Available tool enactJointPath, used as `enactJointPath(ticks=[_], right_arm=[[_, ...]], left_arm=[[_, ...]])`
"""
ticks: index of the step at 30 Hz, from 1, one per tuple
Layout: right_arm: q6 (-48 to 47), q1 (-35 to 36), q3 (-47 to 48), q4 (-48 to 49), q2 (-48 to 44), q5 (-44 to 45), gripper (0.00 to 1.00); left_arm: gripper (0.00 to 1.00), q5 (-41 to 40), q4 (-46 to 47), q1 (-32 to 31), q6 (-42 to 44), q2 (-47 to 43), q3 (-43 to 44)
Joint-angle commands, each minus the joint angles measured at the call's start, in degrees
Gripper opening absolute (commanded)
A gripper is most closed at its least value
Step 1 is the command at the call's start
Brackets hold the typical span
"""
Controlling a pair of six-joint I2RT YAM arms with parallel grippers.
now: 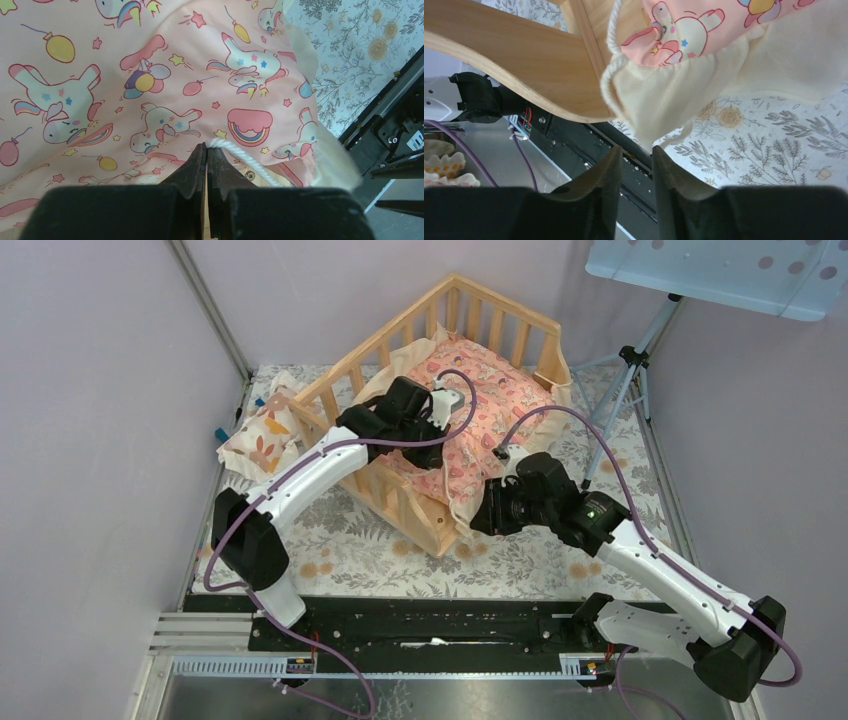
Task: Set up the pet bed
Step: Cross the ropes on the bed frame.
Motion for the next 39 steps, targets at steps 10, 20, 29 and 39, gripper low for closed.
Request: enactJointPath(ticks=[10, 20, 29, 39], right_arm=[[-11.8, 0.4, -5.0, 15.8, -6.7, 2.2, 0.56], [-32.6, 0.5, -12.4, 50.2, -3.8, -1.5, 0.72], [-37.3, 0.4, -8.6, 55.9, 8.5, -8.0, 0.77], [-37.0, 0.3, -7.9, 59.9, 13.0, -5.9, 0.54]], left_arm=[[0.0, 0.2, -3.5, -0.3, 1.4, -7.6, 0.5], [0.0, 2.5, -6.7, -0.9, 3.6, -8.6, 2.9], [0.0, 4.3, -7.8, -0.8, 5.1, -8.7, 4.0], [0.0, 4.9, -7.8, -0.9, 5.6, -9.1, 4.0]])
